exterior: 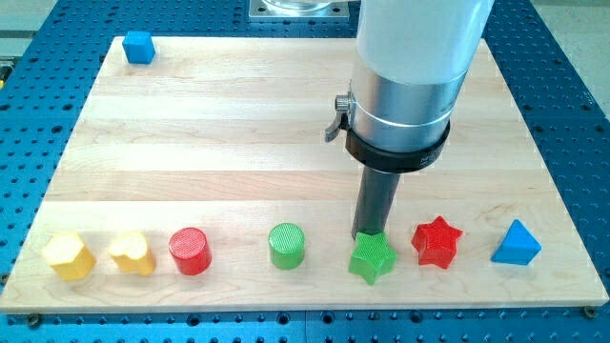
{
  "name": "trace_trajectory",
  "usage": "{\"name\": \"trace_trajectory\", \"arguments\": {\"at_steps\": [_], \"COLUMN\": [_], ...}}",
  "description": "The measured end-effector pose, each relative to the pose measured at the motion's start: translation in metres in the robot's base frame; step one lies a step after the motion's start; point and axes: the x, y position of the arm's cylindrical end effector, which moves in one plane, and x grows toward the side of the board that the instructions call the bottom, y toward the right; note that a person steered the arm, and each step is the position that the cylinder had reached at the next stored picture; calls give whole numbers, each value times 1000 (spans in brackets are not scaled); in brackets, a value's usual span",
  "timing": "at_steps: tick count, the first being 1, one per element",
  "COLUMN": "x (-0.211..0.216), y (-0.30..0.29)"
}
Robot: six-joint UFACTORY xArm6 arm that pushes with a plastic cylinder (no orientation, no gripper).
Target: Push the green star into the red star
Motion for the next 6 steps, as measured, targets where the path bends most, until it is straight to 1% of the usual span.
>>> {"name": "trace_trajectory", "arguments": {"at_steps": [1, 3, 5, 6], "x": [-37, -6, 67, 68], "y": [-24, -26, -30, -30]}}
